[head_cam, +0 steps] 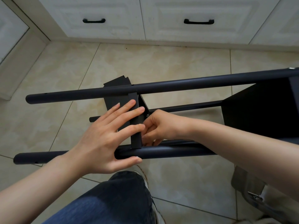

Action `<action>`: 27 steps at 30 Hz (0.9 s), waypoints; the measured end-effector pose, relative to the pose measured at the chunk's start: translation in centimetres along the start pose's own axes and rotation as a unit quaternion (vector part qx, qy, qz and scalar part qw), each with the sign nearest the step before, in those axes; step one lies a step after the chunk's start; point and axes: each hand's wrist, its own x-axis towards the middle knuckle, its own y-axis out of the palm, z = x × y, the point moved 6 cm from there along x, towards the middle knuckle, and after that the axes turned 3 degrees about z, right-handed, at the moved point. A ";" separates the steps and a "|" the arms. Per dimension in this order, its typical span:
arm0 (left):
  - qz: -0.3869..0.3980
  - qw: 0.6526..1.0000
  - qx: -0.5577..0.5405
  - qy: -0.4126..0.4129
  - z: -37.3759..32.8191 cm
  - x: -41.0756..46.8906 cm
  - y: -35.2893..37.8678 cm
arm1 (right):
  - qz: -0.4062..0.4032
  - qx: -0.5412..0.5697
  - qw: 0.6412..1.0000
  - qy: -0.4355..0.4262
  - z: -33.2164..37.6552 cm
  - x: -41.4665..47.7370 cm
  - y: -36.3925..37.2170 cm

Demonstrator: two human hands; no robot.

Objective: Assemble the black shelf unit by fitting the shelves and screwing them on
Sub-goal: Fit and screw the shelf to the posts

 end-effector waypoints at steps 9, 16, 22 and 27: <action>0.000 1.000 -0.002 0.000 0.0 0.0 -0.1 | 0.004 0.026 1.000 -0.001 0.0 0.0 0.0; 0.002 1.000 0.001 -0.004 0.0 0.0 -0.1 | 0.007 0.050 0.999 -0.015 0.0 0.3 -0.2; 0.002 1.000 -0.007 -0.003 -0.1 0.0 -0.2 | 0.058 0.086 0.994 0.025 -0.7 0.3 -0.1; 0.001 1.000 -0.006 -0.005 0.0 0.1 -0.2 | 0.076 0.087 0.992 0.049 -1.0 0.5 0.1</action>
